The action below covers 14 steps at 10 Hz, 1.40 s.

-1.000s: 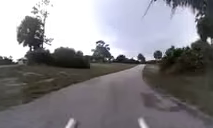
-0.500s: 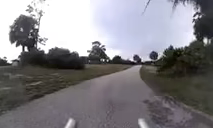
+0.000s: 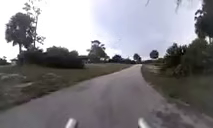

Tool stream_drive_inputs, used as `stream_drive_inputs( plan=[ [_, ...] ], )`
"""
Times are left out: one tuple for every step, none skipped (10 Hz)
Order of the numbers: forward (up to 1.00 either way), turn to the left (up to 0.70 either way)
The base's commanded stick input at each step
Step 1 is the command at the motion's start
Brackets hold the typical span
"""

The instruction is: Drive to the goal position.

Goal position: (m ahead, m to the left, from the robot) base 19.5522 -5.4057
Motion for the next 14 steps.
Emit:
stream_drive_inputs(
  plan=[
    [1.00,0.00],
    [1.00,0.00],
    [1.00,0.00],
    [1.00,0.00],
    [1.00,0.00],
    [1.00,0.00],
    [1.00,0.00],
    [1.00,0.00],
    [1.00,0.00],
    [1.00,0.00],
    [1.00,-0.14],
    [1.00,-0.40],
    [1.00,-0.40],
    [1.00,-0.40]
  ],
)
